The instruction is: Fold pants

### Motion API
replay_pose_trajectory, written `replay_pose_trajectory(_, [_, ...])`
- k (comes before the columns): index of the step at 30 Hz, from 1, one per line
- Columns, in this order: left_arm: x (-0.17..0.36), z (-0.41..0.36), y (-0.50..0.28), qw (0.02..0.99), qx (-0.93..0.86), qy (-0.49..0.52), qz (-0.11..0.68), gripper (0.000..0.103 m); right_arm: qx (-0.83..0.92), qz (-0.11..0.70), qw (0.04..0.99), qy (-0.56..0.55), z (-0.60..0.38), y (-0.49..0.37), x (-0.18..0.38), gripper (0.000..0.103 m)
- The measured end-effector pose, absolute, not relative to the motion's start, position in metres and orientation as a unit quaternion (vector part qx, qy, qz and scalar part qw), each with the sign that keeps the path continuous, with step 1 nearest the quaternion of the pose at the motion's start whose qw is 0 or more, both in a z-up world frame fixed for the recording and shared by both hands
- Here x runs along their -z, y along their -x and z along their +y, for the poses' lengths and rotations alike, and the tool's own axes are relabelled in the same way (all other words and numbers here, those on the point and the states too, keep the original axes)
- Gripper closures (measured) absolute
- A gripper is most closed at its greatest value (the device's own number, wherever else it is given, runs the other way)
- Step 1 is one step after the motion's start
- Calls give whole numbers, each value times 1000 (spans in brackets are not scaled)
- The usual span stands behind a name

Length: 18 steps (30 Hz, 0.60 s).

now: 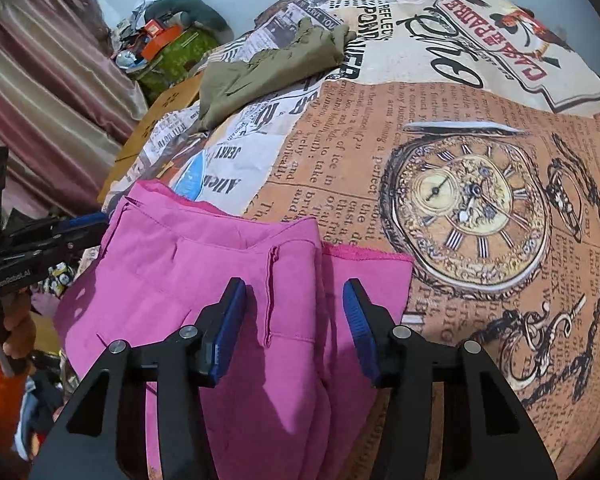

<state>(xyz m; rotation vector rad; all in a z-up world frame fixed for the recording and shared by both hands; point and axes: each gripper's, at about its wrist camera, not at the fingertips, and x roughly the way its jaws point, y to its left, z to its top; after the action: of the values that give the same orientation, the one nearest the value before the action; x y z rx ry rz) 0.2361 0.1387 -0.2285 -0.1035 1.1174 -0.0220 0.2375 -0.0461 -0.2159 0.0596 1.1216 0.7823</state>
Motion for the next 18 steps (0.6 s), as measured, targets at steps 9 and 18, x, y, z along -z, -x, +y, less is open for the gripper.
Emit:
replay_pose_trajectory(9, [248,154,-240,825,64,144,542,77,-369,484,793,-19,-47,-231,207,82])
replay_pose_trajectory(18, [239,133,-235,849,35,73,521,86,-371,416,830,-6,-49,-215,176,90])
